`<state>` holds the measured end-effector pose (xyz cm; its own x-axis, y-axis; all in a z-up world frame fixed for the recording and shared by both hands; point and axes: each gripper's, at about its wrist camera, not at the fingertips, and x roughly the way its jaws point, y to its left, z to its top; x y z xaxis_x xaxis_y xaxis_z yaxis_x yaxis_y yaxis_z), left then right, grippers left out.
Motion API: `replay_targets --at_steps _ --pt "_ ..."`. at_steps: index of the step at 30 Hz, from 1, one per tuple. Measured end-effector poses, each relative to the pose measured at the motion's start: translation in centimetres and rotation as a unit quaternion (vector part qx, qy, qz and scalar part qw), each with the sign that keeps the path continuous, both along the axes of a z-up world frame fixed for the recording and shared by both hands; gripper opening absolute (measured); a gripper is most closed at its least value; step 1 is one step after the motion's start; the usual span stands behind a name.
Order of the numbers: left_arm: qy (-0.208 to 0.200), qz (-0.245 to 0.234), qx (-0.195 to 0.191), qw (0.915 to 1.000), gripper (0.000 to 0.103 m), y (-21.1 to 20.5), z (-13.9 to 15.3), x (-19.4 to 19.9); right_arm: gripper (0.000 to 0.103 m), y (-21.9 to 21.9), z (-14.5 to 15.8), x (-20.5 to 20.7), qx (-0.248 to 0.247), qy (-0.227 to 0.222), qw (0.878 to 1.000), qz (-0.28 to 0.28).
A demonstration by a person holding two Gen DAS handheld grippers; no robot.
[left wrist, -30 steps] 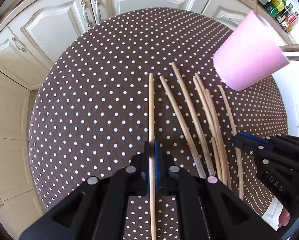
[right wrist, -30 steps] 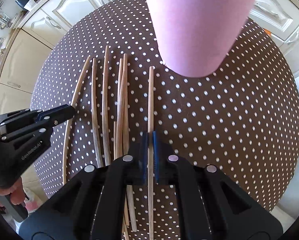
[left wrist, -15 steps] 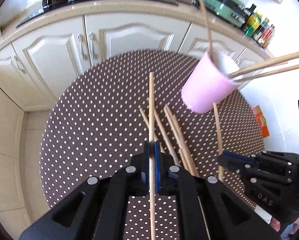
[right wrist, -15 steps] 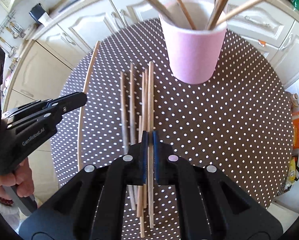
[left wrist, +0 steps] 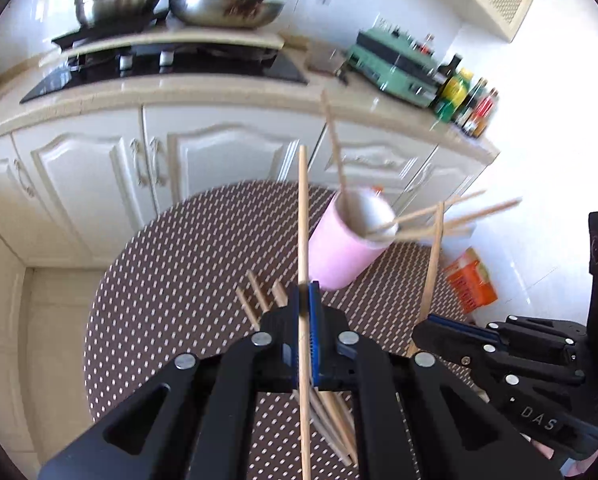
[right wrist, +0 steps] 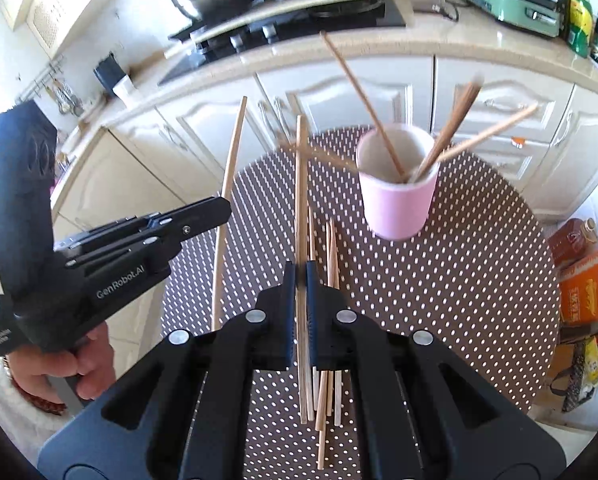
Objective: Organize utensils
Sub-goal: 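Raise the left tool's chopstick over the pink cup while the right tool carries its chopstick there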
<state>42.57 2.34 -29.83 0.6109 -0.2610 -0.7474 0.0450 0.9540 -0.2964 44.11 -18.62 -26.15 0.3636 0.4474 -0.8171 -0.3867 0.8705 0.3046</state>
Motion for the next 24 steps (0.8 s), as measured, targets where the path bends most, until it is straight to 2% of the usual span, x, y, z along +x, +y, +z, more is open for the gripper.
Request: replay_targets --at_steps 6,12,18,24 --pt "-0.056 -0.003 -0.018 0.9983 0.004 -0.7 3.8 1.0 0.006 -0.4 5.6 -0.5 0.037 -0.040 0.999 -0.003" --pt "-0.107 0.000 -0.027 0.9939 0.004 -1.1 7.2 2.4 0.006 0.8 9.6 2.2 0.071 -0.087 0.994 -0.005" --pt "-0.152 0.015 -0.033 0.9878 0.004 -1.2 10.2 5.5 0.006 2.1 12.1 7.1 0.098 -0.122 0.988 -0.014" --pt "-0.171 0.030 -0.038 0.9840 0.004 -1.8 10.8 9.0 0.006 0.8 13.3 11.1 0.106 -0.144 0.984 -0.026"
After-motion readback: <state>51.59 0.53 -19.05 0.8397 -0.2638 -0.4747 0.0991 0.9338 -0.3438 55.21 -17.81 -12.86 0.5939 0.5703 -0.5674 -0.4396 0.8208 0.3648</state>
